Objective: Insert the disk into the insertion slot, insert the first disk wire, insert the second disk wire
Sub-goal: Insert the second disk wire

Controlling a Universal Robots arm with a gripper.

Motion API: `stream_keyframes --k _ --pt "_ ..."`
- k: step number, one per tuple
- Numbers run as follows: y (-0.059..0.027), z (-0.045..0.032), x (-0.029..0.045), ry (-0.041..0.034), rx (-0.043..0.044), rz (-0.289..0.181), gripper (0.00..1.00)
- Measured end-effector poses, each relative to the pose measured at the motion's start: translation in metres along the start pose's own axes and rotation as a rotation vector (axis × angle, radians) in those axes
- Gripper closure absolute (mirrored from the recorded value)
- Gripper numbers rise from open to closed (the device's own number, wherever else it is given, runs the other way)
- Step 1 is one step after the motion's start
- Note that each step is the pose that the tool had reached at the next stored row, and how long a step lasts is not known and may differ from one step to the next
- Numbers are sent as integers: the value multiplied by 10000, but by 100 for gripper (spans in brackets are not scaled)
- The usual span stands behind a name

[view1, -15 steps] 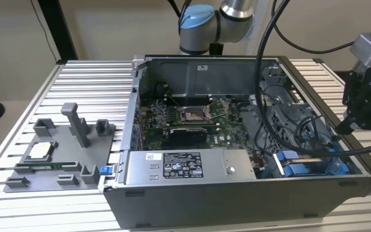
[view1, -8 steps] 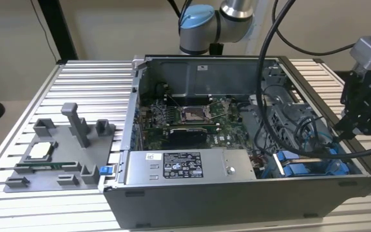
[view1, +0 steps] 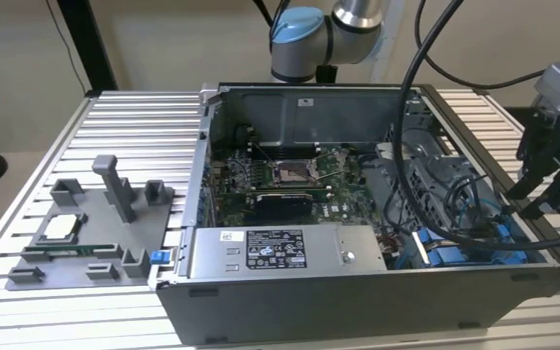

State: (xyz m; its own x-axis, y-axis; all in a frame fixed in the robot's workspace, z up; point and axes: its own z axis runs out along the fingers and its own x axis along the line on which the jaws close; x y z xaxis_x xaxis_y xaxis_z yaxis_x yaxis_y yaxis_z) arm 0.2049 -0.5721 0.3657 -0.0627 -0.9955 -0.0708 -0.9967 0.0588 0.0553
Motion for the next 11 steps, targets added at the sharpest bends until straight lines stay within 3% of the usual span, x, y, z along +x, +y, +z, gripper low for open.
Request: stream_keyframes --k 11 --pt "9 77 16 -17 11 189 0"
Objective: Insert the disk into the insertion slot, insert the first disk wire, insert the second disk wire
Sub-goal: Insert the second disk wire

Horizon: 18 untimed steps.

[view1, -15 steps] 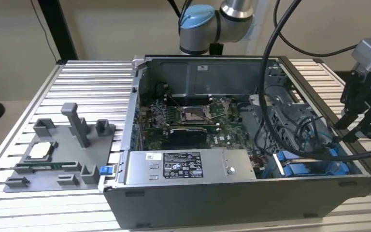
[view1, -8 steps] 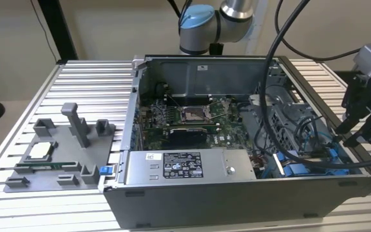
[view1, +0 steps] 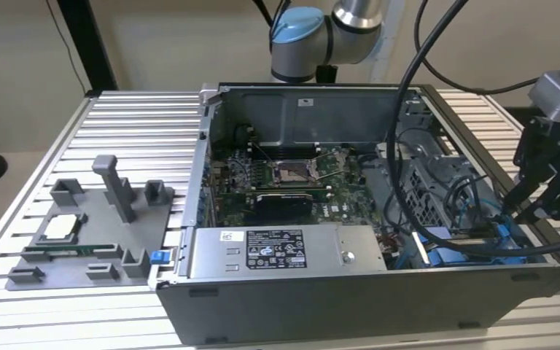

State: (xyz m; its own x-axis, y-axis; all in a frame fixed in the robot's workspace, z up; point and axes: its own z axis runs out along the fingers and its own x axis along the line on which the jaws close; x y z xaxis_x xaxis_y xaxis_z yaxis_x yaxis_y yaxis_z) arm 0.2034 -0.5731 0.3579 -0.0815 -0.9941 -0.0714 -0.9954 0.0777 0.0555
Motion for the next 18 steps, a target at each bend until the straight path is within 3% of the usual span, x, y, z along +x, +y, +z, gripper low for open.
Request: stream_keyframes --k 18 --pt "3 7 -12 -21 5 92 0"
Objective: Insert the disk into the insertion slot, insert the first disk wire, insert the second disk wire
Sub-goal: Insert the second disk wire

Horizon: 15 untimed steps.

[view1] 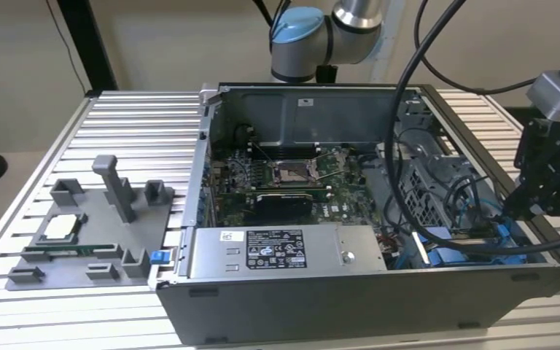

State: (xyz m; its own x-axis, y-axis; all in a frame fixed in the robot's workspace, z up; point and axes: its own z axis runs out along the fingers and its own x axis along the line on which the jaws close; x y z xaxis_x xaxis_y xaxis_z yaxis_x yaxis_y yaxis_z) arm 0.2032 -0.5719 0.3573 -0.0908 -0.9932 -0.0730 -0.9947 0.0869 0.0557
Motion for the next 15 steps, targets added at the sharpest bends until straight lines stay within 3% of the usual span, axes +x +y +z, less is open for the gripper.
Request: stream_keyframes --k 12,13,15 --pt "5 10 -35 -13 4 59 0" --pt "5 11 -37 -14 4 62 100" --pt "5 13 -41 -15 4 69 100"
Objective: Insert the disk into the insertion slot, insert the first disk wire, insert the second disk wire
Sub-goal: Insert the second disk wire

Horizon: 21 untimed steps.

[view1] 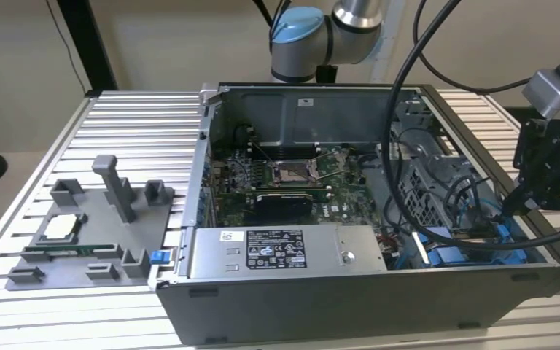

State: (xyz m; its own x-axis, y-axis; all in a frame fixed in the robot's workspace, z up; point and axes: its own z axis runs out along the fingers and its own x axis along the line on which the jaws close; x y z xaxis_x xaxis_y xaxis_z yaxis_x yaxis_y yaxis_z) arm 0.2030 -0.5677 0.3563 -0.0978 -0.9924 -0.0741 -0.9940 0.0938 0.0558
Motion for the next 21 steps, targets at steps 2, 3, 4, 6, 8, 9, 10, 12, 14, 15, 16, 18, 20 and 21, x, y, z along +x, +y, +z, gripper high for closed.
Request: stream_keyframes --k 2,3,4,6,8,9,10,12,14,15,16,18,20,21 --pt "0 2 -5 1 1 7 100" --pt "1 3 -8 1 1 12 100" --pt "2 4 -11 0 1 17 100" --pt "8 4 -11 -3 2 24 100" --pt "23 -28 -13 -8 2 26 100" --pt "34 -62 -14 -10 1 26 100" --pt "45 -101 -16 -13 1 25 100" --pt "75 -170 -19 -17 1 26 100" --pt "120 -218 -19 -18 1 27 100" --pt "145 -235 -18 -17 3 27 100" --pt "173 -250 -16 -19 5 26 100" --pt "231 -267 -13 -21 12 26 100" --pt "287 -289 -9 -19 20 26 100" --pt "316 -297 -7 -21 20 26 100"
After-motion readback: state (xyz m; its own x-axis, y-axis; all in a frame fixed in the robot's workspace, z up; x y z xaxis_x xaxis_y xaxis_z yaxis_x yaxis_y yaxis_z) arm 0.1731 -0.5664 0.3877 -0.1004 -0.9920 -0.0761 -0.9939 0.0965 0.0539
